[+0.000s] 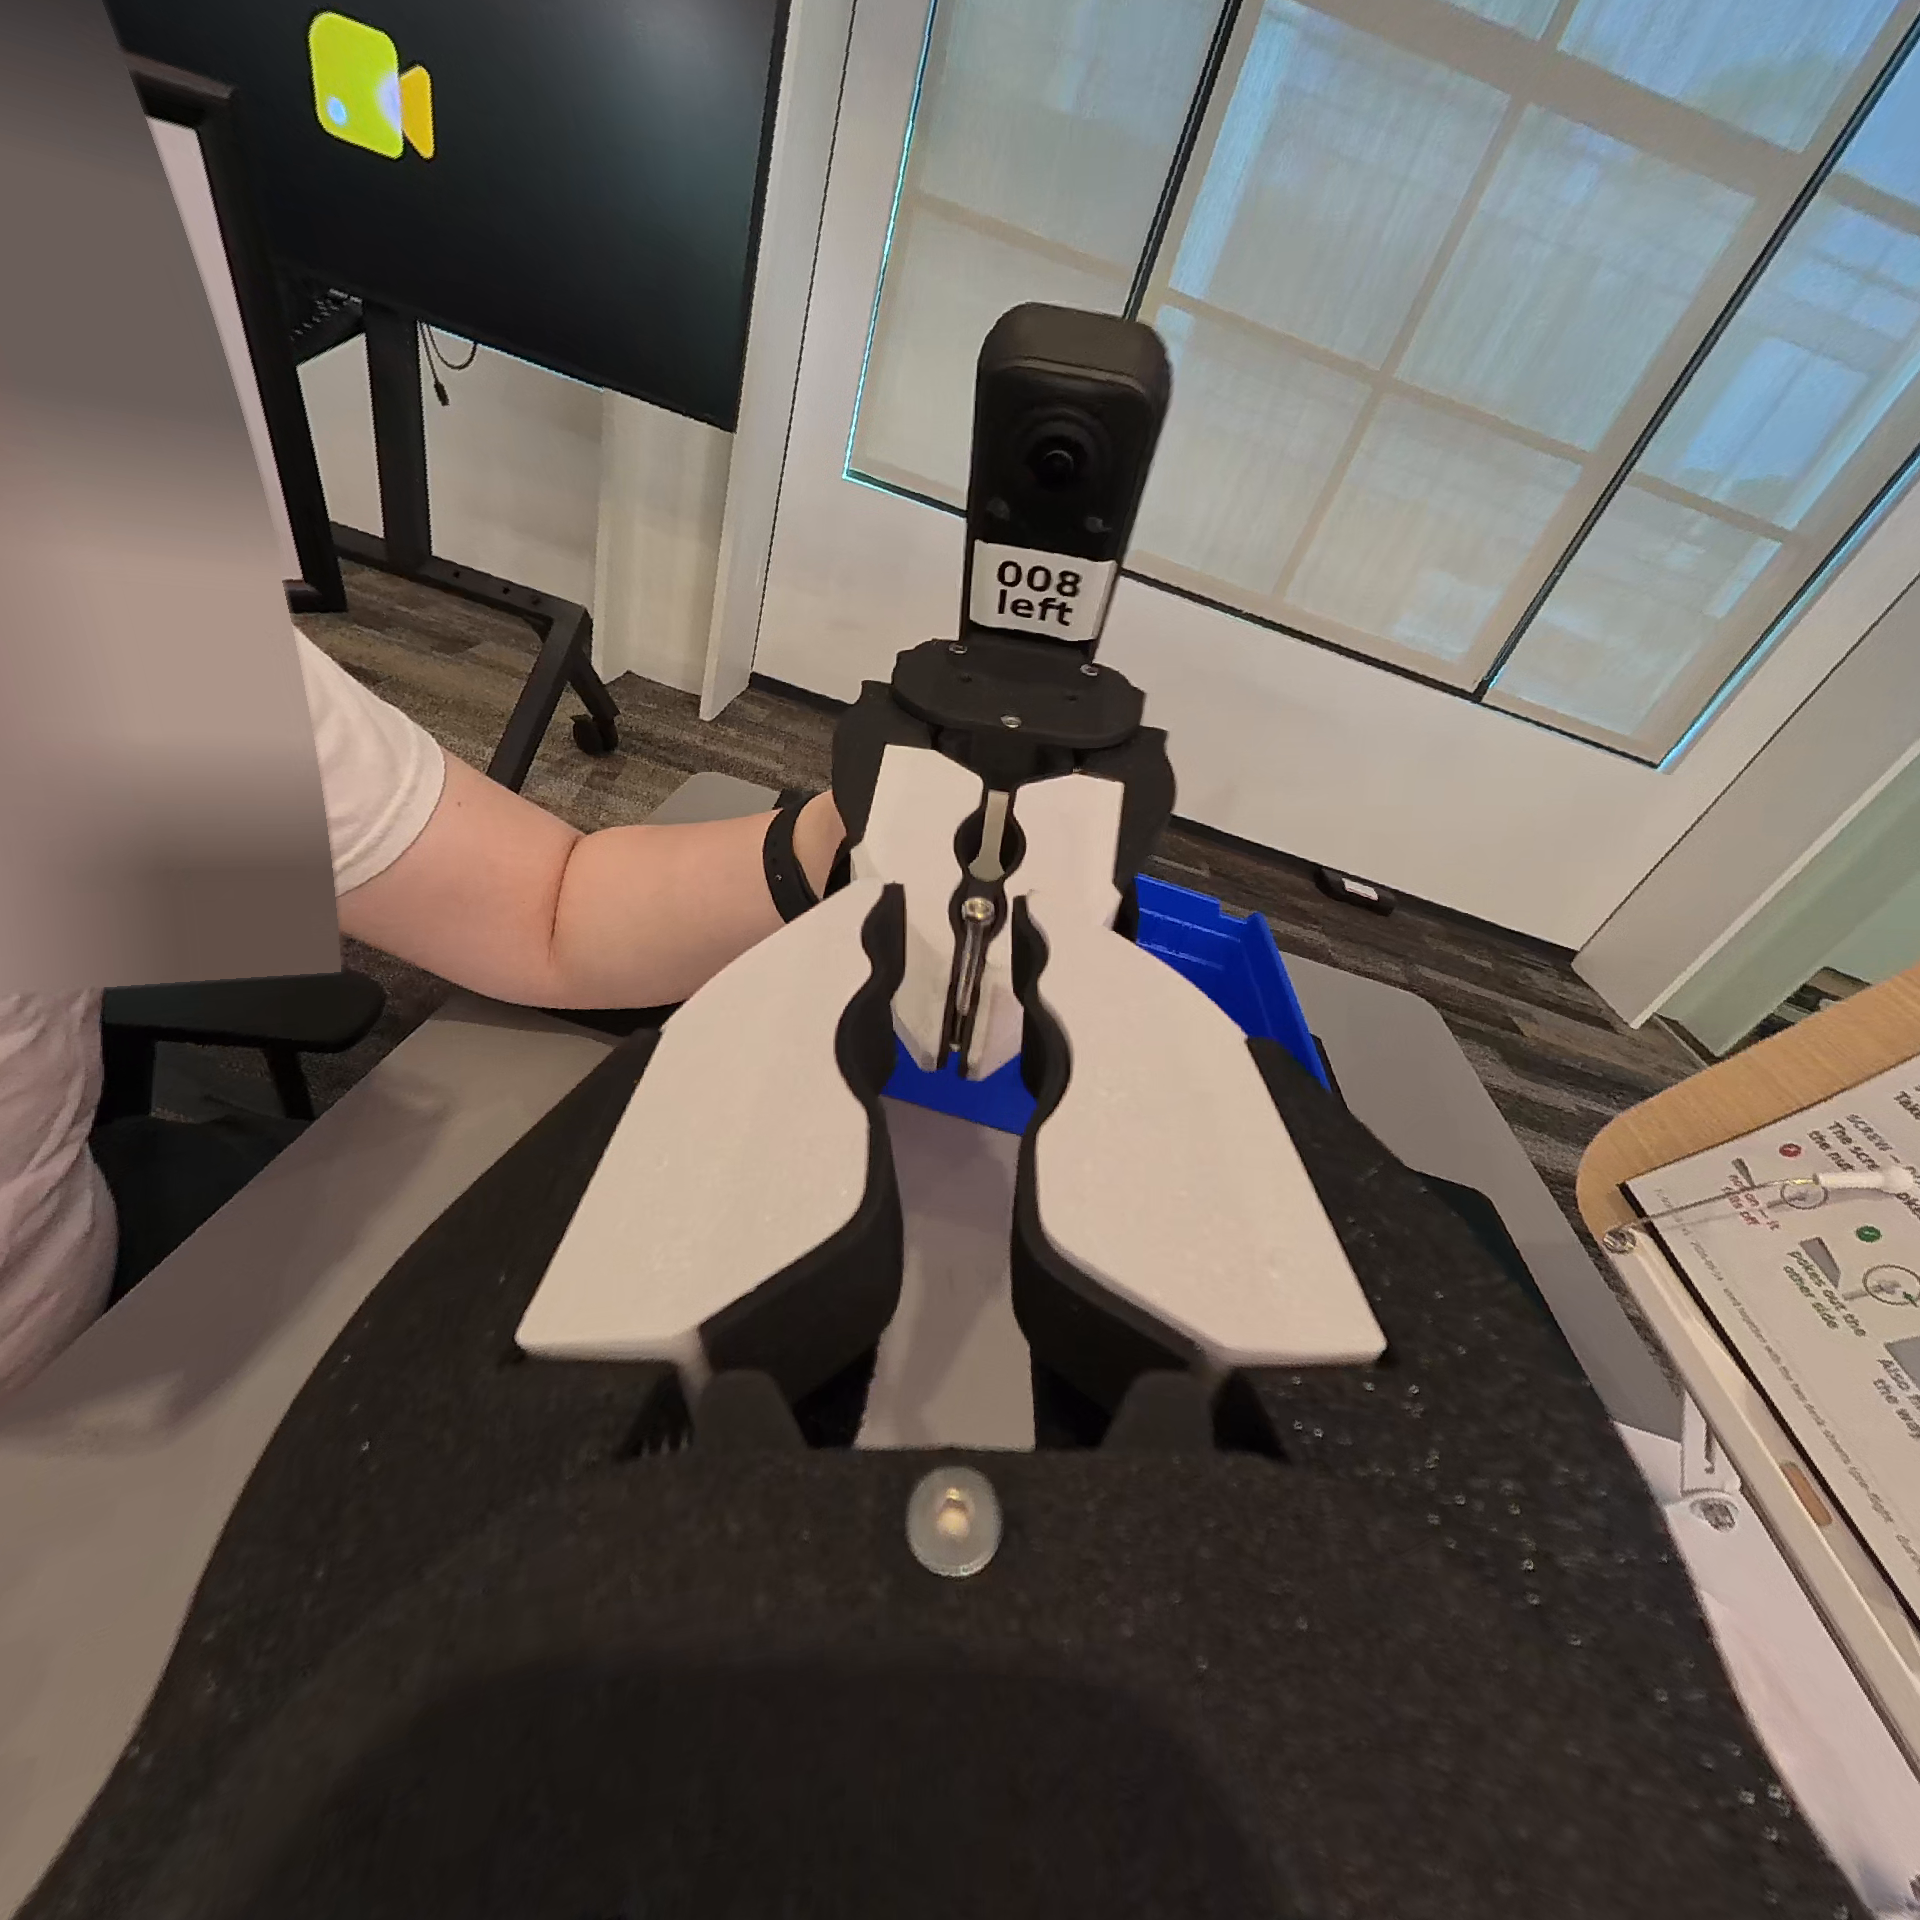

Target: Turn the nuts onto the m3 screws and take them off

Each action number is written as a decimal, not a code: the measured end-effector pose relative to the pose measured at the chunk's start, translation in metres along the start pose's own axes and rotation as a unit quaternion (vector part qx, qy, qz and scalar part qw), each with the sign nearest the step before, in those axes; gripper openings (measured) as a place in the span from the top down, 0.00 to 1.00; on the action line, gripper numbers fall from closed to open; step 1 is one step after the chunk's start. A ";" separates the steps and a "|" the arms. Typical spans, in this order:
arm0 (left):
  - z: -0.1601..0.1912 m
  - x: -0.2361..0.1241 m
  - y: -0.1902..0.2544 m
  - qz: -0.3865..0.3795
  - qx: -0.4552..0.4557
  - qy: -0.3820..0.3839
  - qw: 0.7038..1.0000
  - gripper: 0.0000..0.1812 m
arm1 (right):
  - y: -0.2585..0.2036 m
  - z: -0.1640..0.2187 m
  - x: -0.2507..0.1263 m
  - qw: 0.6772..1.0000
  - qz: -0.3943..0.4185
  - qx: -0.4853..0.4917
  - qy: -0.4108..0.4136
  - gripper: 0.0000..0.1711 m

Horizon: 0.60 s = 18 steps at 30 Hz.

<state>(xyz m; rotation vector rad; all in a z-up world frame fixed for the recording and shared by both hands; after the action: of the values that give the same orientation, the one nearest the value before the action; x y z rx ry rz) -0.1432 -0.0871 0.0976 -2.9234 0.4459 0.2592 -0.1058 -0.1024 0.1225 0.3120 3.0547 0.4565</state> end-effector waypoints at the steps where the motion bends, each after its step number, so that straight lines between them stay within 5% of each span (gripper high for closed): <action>1: 0.000 0.001 0.000 0.001 0.000 -0.001 1.000 0.99 | -0.001 0.001 0.002 1.000 -0.003 -0.002 -0.003 0.89; 18: -0.001 -0.001 0.000 -0.003 0.000 0.002 1.000 0.99 | -0.001 0.001 0.006 1.000 0.015 -0.023 -0.004 0.84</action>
<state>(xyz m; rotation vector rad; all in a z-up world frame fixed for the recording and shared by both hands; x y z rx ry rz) -0.1440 -0.0869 0.0991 -2.9246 0.4391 0.2524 -0.1120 -0.1020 0.1214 0.3559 3.0308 0.5249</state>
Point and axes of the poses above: each gripper's, where its closed fingertips meet, x out along the fingers, z out of its underside, y = z × x across the jaws, the point moved 3 cm from there along -x, back along the fingers, and after that the axes turned 1 degree about y, right-handed, at the moved point
